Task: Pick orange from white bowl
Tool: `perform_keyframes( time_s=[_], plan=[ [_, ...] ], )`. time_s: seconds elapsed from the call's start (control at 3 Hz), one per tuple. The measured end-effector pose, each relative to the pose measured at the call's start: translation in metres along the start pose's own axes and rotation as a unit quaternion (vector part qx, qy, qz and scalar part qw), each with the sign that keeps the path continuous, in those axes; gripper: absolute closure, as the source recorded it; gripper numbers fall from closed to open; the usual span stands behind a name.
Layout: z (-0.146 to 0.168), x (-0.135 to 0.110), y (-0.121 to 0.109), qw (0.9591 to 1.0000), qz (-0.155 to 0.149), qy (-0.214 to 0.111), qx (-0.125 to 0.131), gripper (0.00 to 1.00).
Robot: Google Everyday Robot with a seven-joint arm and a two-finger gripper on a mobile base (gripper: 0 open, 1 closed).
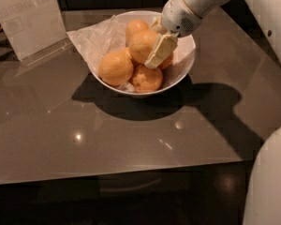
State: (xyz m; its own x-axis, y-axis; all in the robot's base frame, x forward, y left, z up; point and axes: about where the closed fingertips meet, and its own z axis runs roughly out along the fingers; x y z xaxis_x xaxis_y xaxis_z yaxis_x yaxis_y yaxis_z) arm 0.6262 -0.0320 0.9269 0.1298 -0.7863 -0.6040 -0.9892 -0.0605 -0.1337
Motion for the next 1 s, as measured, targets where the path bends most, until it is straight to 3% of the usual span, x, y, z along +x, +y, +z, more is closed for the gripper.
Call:
perform_keyframes(
  time_s=[0.33,0.67,1.0],
  plan=[
    [-0.03,-0.011,0.019,0.9987,-0.018,-0.011,0.047,1.0],
    [-0.07,-0.033,0.065,0.9924,-0.045,-0.033,0.109,1.0],
    [-0.091,-0.059,0.117,0.9817,-0.071,-0.065,0.164,1.0]
  ],
)
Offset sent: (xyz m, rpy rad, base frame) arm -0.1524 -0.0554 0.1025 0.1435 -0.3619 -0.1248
